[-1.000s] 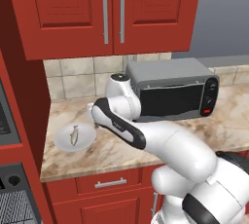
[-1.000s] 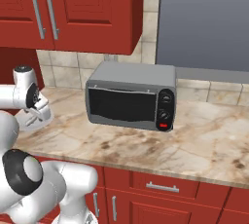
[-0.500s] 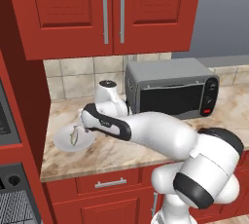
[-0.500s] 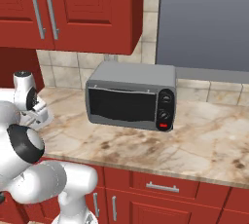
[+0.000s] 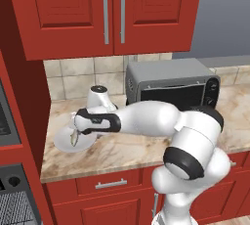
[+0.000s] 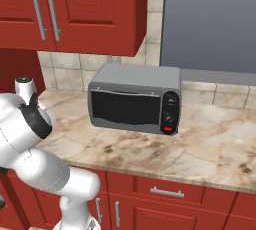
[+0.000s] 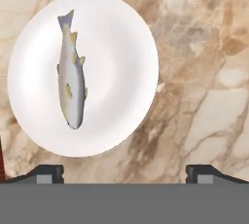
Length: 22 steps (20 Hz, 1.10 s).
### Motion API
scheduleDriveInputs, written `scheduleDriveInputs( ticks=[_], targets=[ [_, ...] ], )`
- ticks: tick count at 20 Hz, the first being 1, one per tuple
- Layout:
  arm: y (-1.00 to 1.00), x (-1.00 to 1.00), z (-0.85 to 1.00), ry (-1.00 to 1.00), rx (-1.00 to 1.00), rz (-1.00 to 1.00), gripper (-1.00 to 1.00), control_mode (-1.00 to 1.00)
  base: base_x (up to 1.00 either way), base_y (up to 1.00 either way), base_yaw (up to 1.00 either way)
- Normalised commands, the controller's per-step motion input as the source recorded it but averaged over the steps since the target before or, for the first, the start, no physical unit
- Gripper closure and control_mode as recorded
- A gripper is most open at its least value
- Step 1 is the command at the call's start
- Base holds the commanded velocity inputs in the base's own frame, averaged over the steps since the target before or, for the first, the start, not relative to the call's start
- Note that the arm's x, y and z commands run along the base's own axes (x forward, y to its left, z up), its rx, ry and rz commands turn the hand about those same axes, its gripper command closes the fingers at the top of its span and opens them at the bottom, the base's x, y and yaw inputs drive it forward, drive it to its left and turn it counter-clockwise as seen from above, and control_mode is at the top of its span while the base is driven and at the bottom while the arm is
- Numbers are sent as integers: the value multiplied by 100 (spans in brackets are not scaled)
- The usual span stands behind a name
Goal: Place the fish on the top rack of the oven, and slide the tray back inside. Close the oven door.
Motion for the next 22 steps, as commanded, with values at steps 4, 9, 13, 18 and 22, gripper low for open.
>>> scheduleDriveInputs(
  ticks=[4,9,13,18,22],
  targets=[
    [33,32,-19,2,0,1,-100,-100,0,0,0],
    [27,28,-17,1,0,2,-100,-100,0,0,0],
    [26,26,-24,0,0,2,-100,-100,0,0,0],
    [22,19,-29,0,-1,2,-100,-100,0,0,0],
    [20,18,-28,0,0,1,-100,-100,0,0,0]
  ],
)
